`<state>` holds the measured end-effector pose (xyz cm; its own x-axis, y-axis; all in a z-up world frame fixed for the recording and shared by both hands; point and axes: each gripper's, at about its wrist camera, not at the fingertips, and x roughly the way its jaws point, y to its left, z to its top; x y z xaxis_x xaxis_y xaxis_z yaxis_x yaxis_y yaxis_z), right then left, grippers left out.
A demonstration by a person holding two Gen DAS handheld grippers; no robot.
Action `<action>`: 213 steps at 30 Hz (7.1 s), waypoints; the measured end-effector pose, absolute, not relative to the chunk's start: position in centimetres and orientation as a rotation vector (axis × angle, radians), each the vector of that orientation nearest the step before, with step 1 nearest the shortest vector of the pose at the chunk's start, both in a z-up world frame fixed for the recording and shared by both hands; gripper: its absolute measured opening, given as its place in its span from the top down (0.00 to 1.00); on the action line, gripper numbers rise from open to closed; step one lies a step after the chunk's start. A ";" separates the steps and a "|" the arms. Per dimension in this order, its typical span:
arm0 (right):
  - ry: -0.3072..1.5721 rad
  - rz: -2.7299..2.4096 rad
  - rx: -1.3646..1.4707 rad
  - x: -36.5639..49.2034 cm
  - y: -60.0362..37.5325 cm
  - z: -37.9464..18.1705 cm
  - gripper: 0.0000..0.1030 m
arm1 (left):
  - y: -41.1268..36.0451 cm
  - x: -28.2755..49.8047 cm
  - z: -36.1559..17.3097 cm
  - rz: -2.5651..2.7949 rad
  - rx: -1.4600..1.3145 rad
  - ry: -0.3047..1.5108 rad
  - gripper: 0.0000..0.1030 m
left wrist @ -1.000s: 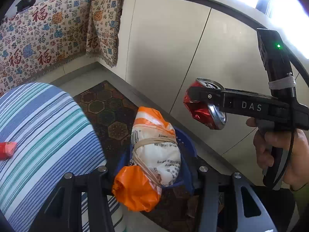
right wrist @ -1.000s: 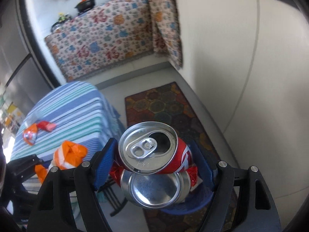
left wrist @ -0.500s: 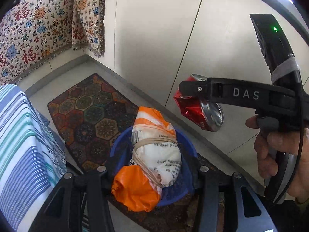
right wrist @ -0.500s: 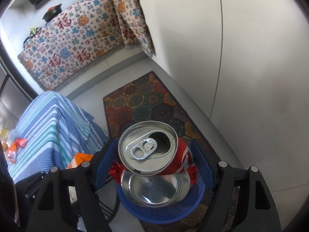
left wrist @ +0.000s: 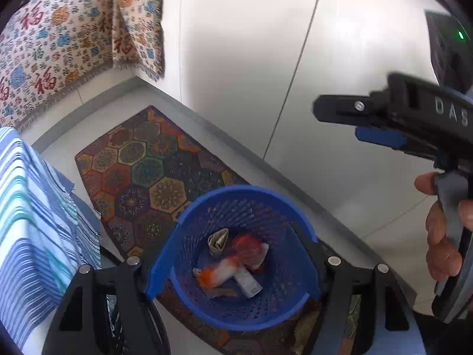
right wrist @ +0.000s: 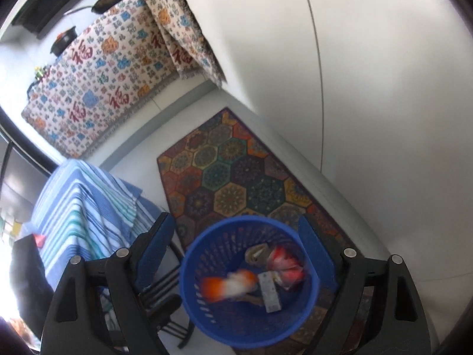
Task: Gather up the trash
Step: 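Bring both tools back toward crushed orange can and red wrapper, then close left tool on crushed orange can, then grasp red sausage-shaped wrapper with right tool while left tool holds orange can, then lift red wrapper with right tool while left tool holds orange can, then carry both items over blue wastebasket and open both tools to drop them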
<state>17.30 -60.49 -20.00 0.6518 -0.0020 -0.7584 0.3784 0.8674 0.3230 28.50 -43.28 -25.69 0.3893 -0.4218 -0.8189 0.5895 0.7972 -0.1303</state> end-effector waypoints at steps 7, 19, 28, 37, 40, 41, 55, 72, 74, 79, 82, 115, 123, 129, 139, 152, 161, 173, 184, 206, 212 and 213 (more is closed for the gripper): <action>0.751 -0.263 0.363 15.8 -57.9 -16.8 0.09 | -38.0 26.0 -20.6 -0.608 0.119 0.904 0.28; 0.692 -0.070 0.071 15.0 -41.4 -14.1 0.07 | -17.8 19.3 -15.7 -0.383 0.128 0.878 0.28; 0.806 0.191 -0.007 16.7 -25.2 -16.6 0.06 | -2.1 18.0 -18.3 -0.120 0.092 0.941 0.28; 0.910 0.226 -0.072 21.5 -18.0 -19.9 0.07 | 3.8 18.6 -18.8 -0.071 0.056 0.927 0.18; 0.934 0.215 -0.094 22.2 -17.3 -20.7 0.06 | 4.2 19.2 -18.9 -0.077 0.059 0.930 0.15; 0.925 0.216 -0.095 22.2 -17.3 -20.5 0.07 | 3.7 19.6 -19.0 -0.078 0.062 0.932 0.14; 0.945 0.204 -0.100 22.4 -17.2 -20.6 0.01 | 5.2 21.4 -18.9 -0.127 0.033 0.927 0.10; 0.946 0.204 -0.100 22.3 -17.4 -20.8 0.01 | 8.9 28.3 -16.0 -0.371 -0.018 0.856 0.10; 0.946 0.205 -0.101 22.3 -17.5 -20.8 0.01 | 9.1 28.9 -16.5 -0.417 0.048 0.874 0.10; 0.946 0.206 -0.100 22.3 -17.5 -20.7 0.01 | 8.4 29.9 -16.9 -0.536 0.202 0.897 0.10; 0.946 0.206 -0.100 22.3 -17.5 -20.7 0.01 | 7.6 30.6 -17.4 -0.588 0.294 0.902 0.10; 0.967 0.286 -0.139 27.0 -20.0 -20.9 0.00 | 4.7 19.7 -18.7 -0.228 0.142 0.922 0.19; 0.970 0.466 -0.405 34.4 -15.1 -19.3 0.02 | 4.5 19.7 -18.8 -0.195 0.108 0.927 0.18; 1.048 0.499 -0.308 34.7 -14.4 -19.8 0.65 | 4.8 19.3 -18.8 -0.196 0.100 0.926 0.18; 1.152 0.381 -0.160 22.5 -18.2 -18.9 0.66 | 6.9 18.2 -18.4 -0.277 0.054 0.906 0.18; 1.160 0.434 -0.251 24.3 -16.4 -17.5 0.16 | 5.3 19.9 -18.2 -0.356 0.269 0.883 0.18; 1.167 0.384 -0.132 24.4 -18.4 -16.8 0.88 | 5.1 19.1 -17.8 -0.358 0.191 0.858 0.26; 1.120 0.356 0.011 22.2 -22.7 -15.0 0.88 | -1.0 18.2 -15.6 -0.391 0.122 0.843 0.26; 1.074 0.241 0.154 20.1 -32.5 -13.9 0.88 | -12.5 19.7 -13.4 -0.530 0.131 0.838 0.26; 1.082 -0.132 0.401 17.7 -54.4 -20.4 0.88 | -37.3 25.1 -20.5 -0.700 0.169 0.941 0.26; 1.104 -0.137 0.444 18.4 -57.0 -22.1 0.88 | -40.0 26.7 -23.4 -0.684 0.171 0.975 0.26; 1.105 -0.141 0.443 18.5 -57.3 -22.3 0.88 | -40.4 26.7 -23.7 -0.685 0.176 0.976 0.26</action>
<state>18.48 -57.34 -22.29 0.4506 0.1068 -0.8863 0.3266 0.9043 0.2750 26.73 -40.40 -23.67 0.3712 -0.4550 -0.8094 0.6066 0.7788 -0.1596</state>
